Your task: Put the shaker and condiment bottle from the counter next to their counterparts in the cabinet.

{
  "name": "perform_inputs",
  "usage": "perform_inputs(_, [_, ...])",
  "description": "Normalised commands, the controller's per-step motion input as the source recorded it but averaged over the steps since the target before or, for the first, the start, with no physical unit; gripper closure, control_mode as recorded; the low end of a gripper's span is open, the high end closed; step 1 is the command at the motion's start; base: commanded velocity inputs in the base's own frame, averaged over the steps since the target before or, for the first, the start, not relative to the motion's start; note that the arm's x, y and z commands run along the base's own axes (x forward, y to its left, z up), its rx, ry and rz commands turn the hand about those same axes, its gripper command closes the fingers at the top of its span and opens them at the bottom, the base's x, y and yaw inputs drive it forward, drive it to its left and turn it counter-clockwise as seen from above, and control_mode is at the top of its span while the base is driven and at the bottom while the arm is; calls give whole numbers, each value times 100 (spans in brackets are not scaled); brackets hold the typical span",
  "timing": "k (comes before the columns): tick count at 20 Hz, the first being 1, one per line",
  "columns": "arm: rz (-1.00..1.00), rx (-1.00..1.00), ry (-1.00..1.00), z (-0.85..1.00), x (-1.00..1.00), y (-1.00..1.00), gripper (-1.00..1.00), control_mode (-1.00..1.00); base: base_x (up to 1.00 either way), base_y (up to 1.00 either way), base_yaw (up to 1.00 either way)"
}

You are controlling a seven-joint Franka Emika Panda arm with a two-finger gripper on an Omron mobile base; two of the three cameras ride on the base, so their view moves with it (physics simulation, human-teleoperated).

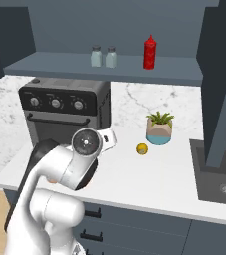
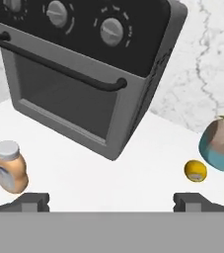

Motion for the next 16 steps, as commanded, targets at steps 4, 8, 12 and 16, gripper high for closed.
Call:
perform_inputs(4, [23,3,0,-67,6,0,-100,-100,0,0,0])
perform_inputs(8, [28,0,-8,-73,-7,-6,-100,-100,0,0,0])
perform_inputs(12, [32,0,-15,-42,-6,0,-100,-100,0,0,0])
perform_inputs(16, [17,0,-13,-10,0,0,-100,-100,0,0,0])
